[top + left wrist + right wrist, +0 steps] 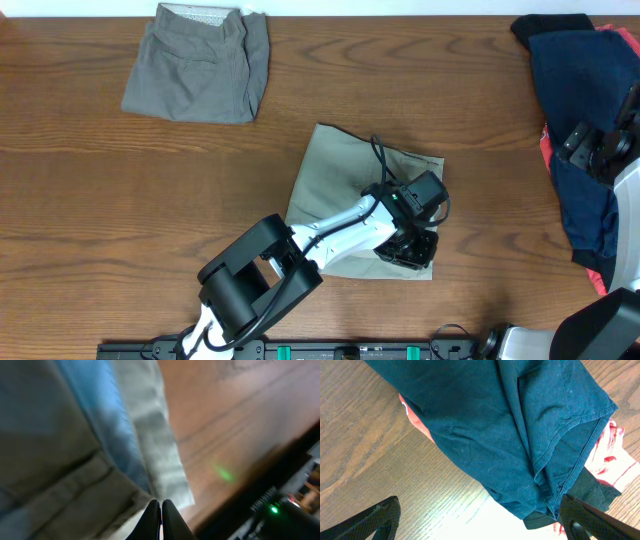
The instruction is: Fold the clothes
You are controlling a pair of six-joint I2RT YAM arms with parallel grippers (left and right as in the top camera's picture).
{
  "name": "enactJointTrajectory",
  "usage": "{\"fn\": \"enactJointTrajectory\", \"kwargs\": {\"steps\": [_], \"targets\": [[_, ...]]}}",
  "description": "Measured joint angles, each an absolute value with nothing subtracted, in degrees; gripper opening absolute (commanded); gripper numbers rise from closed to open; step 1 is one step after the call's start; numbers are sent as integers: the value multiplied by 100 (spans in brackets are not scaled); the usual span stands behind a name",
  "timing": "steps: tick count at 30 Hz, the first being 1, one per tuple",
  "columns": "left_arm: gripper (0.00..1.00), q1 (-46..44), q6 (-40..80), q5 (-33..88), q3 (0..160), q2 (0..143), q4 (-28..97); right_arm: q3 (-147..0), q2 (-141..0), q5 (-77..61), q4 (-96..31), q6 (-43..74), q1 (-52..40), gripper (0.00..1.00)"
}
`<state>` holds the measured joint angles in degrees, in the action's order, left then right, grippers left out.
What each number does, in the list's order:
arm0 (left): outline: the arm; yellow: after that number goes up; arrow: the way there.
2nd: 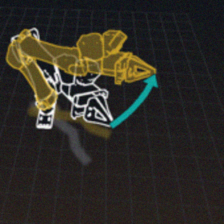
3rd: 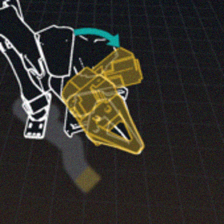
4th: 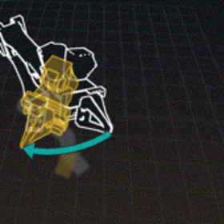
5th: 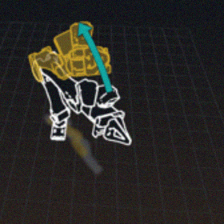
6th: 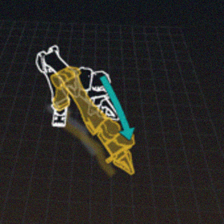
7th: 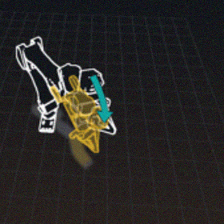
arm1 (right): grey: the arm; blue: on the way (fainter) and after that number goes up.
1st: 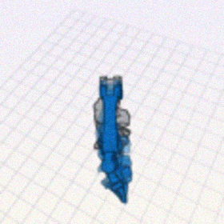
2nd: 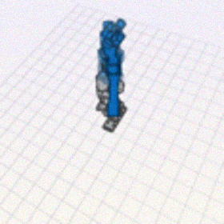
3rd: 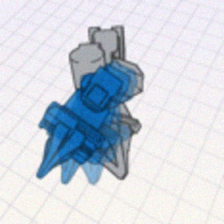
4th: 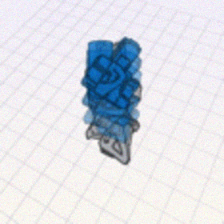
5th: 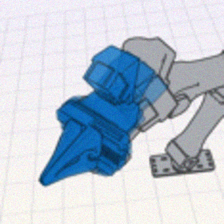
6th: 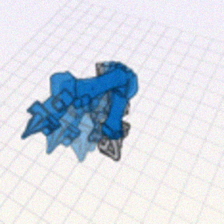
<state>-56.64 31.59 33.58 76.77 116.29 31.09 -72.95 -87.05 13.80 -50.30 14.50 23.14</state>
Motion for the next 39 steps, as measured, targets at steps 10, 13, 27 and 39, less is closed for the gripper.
{"fn": "enactJointTrajectory", "kwargs": {"steps": [10,13,27,39], "targets": [[15,-4925,2770,3601,7684,10265,3498,-7295,-8705,1380,-5030,1450,2314,99],[56,-4285,2539,3500,7699,9963,3841,-7295,-8705,1380,-5030,1450,2314,99],[98,-1269,1800,2563,7699,9970,4464,-7295,-8705,1380,-5030,1450,2314,99],[98,-808,1256,2510,7688,10844,4464,-7295,-8705,1380,-5030,1450,2314,99]]}}
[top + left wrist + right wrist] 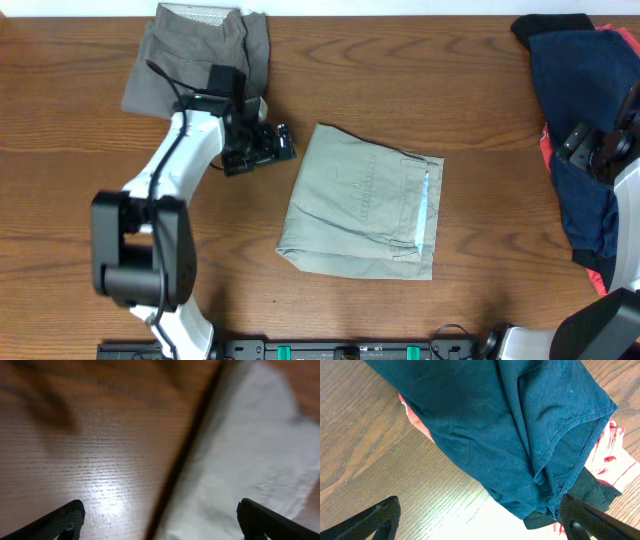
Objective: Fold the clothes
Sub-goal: 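Drag the folded shorts with the left gripper toward the grey pants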
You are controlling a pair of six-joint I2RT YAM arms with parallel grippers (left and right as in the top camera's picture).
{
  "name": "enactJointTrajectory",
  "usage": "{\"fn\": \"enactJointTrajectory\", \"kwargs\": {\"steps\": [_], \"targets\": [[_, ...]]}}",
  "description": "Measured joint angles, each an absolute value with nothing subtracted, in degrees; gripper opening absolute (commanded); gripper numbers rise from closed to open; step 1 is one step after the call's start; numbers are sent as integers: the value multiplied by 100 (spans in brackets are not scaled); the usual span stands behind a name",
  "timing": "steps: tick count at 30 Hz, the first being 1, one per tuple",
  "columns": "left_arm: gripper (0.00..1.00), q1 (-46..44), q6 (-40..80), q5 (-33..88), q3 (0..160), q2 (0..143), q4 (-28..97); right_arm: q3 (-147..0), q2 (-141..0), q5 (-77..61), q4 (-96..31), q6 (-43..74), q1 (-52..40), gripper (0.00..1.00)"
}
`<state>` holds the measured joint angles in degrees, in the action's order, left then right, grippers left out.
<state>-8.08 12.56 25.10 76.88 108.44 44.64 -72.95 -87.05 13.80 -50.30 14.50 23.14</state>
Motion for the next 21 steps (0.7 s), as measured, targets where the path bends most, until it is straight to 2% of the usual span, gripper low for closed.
{"fn": "enactJointTrajectory", "kwargs": {"steps": [7,21], "targets": [[98,-808,923,3124,7636,11548,4488,-7295,-8705,1380,-5030,1450,2314,99],[99,-1055,591,4209,7642,11749,4482,-7295,-8705,1380,-5030,1450,2314,99]]}}
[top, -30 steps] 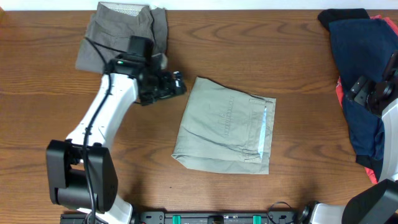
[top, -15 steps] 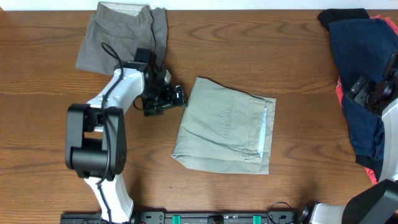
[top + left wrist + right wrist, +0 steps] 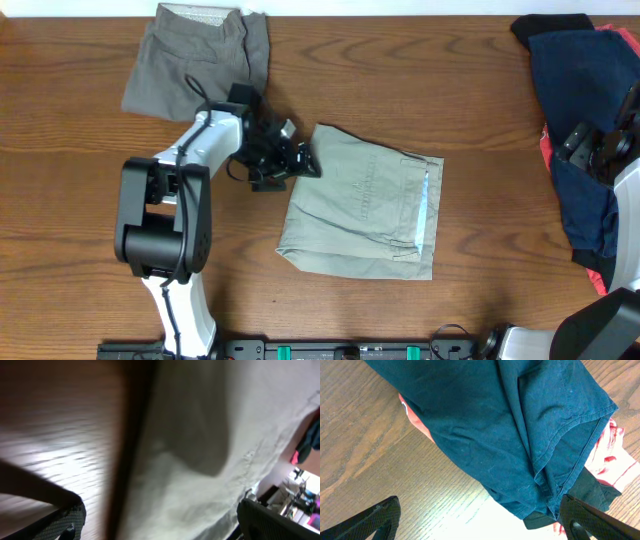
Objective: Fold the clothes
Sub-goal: 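Drag the folded shorts with the left gripper toward the grey pants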
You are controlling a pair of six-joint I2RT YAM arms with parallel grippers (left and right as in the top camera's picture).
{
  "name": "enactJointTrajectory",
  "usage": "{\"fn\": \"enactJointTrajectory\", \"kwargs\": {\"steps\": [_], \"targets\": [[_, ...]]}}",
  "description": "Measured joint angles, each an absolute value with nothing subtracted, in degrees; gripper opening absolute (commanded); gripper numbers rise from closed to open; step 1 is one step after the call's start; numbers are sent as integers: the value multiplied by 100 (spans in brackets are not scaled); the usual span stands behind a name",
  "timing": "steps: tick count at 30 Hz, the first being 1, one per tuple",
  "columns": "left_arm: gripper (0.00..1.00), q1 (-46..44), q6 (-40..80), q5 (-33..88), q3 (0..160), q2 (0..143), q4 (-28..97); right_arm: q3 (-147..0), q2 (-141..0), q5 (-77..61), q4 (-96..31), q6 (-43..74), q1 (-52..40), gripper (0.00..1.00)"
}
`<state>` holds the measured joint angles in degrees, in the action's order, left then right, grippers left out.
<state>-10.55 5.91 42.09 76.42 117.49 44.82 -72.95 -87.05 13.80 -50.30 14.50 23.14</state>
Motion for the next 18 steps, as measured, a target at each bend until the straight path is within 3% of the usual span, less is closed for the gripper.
{"fn": "enactJointTrajectory", "kwargs": {"steps": [1,4,14,16,18], "targets": [[99,-1129,591,4228,7640,11751,4460,-7295,-8705,1380,-5030,1450,2314,99],[87,-1313,600,4285,7636,11764,4372,-7295,-8705,1380,-5030,1450,2314,99],[13,-1629,611,4104,7513,11913,4213,-7295,-8705,1380,-5030,1450,2314,99],[6,-1638,701,4010,7502,11922,4224,-7295,-8705,1380,-5030,1450,2314,99],[6,-1643,773,3962,7500,11922,4230,-7295,-8705,1380,-5030,1450,2314,99]]}}
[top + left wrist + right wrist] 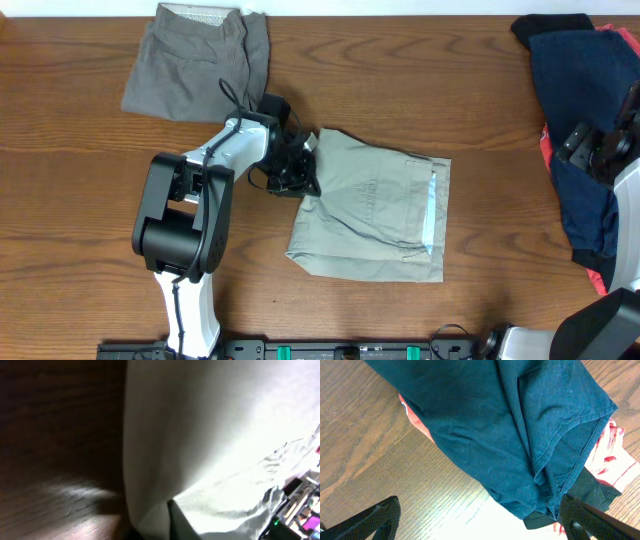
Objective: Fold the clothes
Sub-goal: 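Drag the folded shorts with the left gripper toward the grey pants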
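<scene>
Folded khaki shorts lie mid-table and fill the left wrist view. My left gripper sits at their upper left edge, which is bunched up around it. In its own view the left gripper is shut on a fold of that khaki cloth. Grey shorts lie folded at the back left. A dark blue garment lies over a red one in a pile at the right edge. My right gripper hangs open above that pile, holding nothing.
The wooden table has bare room between the khaki shorts and the pile on the right. A black piece of cloth tops the pile at the far right corner. The left arm's cable loops near the grey shorts.
My left gripper was open just left of the khaki shorts; now it is on their left edge and shut on the cloth. The shorts have shifted slightly right. The right arm has not moved.
My left gripper was shut at the khaki shorts' lower right corner. Then it stood open on bare table below the grey shorts, the khaki ones lying flat. Then it was open at their left edge, and now it is shut on that edge.
</scene>
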You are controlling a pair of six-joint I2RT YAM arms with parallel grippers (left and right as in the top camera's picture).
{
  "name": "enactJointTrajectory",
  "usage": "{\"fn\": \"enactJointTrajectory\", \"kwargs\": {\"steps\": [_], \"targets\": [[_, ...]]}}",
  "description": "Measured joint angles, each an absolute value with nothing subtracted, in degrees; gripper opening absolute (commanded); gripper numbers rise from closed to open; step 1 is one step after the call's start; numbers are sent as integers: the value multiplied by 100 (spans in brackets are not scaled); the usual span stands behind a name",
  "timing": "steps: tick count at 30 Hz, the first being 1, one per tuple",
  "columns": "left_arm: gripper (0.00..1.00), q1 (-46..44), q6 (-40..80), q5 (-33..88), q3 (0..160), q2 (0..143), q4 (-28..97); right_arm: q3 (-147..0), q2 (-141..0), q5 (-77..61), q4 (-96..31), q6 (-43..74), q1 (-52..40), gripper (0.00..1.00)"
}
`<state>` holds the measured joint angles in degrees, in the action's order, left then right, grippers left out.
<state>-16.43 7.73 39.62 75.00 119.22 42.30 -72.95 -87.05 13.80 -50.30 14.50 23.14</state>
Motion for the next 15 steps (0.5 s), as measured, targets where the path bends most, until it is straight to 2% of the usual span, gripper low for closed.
{"fn": "enactJointTrajectory", "kwargs": {"steps": [6,15], "targets": [[6,-1658,884,3743,7603,11922,4499,-7295,-8705,1380,-5030,1450,2314,99],[6,-1667,1052,1979,8906,11915,5428,-7295,-8705,1380,-5030,1450,2314,99]]}}
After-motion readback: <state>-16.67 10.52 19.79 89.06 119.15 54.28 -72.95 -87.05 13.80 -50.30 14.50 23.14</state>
